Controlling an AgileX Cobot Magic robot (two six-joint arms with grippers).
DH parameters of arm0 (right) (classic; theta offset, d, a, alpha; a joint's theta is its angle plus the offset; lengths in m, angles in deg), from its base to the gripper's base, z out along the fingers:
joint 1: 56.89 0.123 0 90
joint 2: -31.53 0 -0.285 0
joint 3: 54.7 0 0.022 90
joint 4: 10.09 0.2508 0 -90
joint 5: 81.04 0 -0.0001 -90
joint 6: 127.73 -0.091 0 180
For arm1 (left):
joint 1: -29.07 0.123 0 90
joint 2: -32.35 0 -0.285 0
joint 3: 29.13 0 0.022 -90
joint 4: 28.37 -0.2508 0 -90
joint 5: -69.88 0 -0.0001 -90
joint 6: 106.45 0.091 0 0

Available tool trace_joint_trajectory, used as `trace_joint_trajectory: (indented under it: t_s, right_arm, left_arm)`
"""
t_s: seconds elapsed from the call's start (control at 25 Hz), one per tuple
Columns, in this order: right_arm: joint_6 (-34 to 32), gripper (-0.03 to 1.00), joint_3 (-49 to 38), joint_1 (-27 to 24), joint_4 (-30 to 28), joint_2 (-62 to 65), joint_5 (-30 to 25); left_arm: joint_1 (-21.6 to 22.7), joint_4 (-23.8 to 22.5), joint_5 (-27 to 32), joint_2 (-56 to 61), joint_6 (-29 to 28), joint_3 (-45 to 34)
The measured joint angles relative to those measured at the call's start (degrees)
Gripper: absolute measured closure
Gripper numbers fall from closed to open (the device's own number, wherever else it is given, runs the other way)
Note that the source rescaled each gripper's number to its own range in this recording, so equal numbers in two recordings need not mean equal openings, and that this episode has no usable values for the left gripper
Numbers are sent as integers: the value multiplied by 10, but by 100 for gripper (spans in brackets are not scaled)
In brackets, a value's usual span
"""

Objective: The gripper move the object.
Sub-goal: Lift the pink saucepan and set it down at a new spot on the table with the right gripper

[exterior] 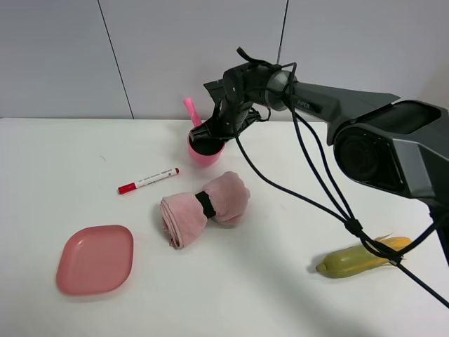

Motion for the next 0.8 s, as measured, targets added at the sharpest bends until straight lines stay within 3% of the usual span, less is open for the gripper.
trace_joint_trajectory:
  t_s: [0.32, 0.44, 0.56, 0.64, 0.68, 0.8]
  right_arm:
    - [0, 97, 0, 0, 0, -14, 14]
    - [0, 89, 0, 0, -8, -14, 20]
    - [0, 58, 0, 0, -8, -14, 25]
    - [-2, 27, 0, 0, -8, -13, 26]
    - [-4, 16, 0, 0, -8, -12, 26]
    - [-4, 1, 0, 2, -8, -8, 25]
  left_arm:
    - [0, 0, 0, 0, 3, 0]
    - [0, 0, 0, 0, 3, 0]
    - [0, 0, 0, 0, 3, 0]
    - [0, 0, 0, 0, 3, 0]
    - [0, 0, 0, 0, 0, 0]
    - [0, 0, 0, 0, 0, 0]
